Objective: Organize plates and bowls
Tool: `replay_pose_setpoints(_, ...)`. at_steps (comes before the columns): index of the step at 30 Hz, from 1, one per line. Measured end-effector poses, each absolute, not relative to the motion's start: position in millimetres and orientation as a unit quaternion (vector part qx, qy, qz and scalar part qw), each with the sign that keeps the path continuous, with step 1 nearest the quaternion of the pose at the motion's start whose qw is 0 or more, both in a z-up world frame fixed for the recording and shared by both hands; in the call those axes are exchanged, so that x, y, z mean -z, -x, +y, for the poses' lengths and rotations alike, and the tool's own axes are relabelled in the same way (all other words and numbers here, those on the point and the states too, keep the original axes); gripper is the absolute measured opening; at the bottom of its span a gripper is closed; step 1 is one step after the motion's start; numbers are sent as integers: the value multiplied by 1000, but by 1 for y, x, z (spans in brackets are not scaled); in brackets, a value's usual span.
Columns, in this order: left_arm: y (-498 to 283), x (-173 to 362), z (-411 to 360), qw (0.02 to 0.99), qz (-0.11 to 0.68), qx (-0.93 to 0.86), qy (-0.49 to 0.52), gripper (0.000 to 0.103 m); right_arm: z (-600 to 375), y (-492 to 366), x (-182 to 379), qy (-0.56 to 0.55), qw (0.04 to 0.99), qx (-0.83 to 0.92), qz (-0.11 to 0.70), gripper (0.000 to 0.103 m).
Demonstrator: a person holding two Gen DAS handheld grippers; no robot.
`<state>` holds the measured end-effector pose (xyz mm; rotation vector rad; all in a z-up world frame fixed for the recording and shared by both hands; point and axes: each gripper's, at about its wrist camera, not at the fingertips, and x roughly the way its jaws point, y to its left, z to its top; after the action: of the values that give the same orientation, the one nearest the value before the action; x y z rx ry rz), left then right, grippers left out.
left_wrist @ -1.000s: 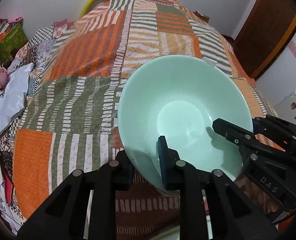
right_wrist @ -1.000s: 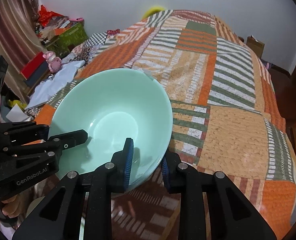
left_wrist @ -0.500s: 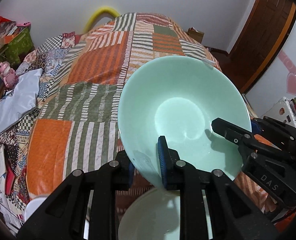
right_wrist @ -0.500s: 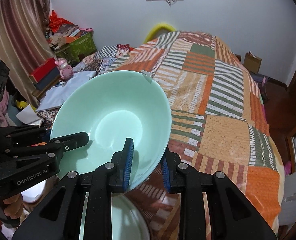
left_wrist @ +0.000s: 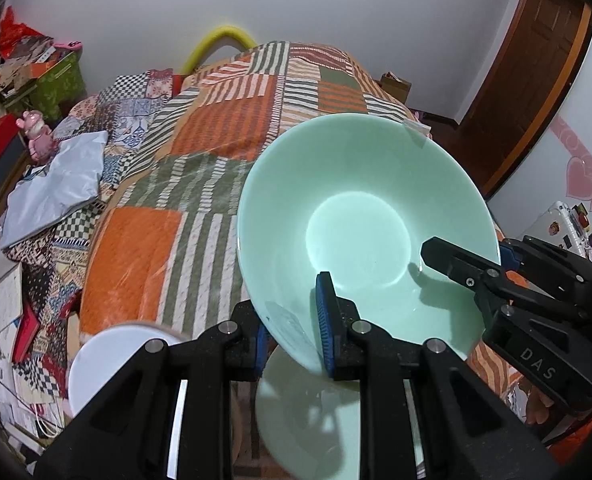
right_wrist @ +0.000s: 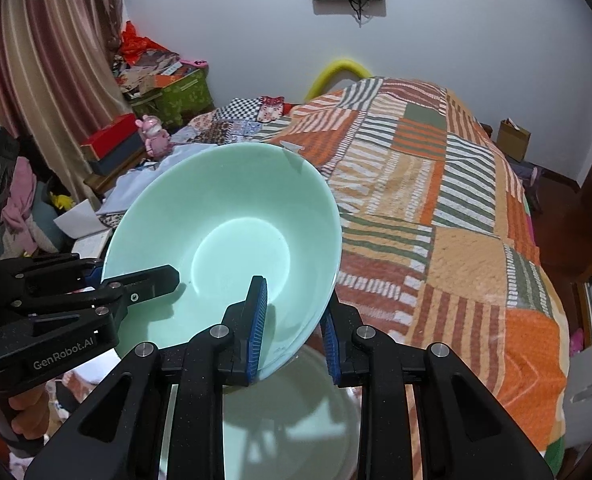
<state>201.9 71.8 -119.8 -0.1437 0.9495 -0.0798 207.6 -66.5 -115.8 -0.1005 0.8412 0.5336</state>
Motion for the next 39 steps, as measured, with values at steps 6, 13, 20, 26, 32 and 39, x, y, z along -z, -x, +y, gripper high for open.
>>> replay_pose_setpoints(6,-178,119,92,887,454,24,80,21,-51,-189,116,46,874,-272,400,23)
replay_pose_setpoints(13,-149,119,115,889,449,4,91,21,-28,-172,117,48,868,-294,399,23)
replay_pose_setpoints(20,-122,121,143,889,446,-19,104,21,0,-158,123,55,857,-319,401,23)
replay_pose_setpoints(26,-102,129,163,885,450,-38,114,21,21,-149,133,59,845,-338,410,23)
replay_pose_setpoints(32,-88,142,181,877,460,-54,128,21,37,-142,146,60,831,-352,425,23)
replay_pose_setpoints(39,-80,162,194,866,475,-60,142,21,49,-138,162,57,818,-359,446,23)
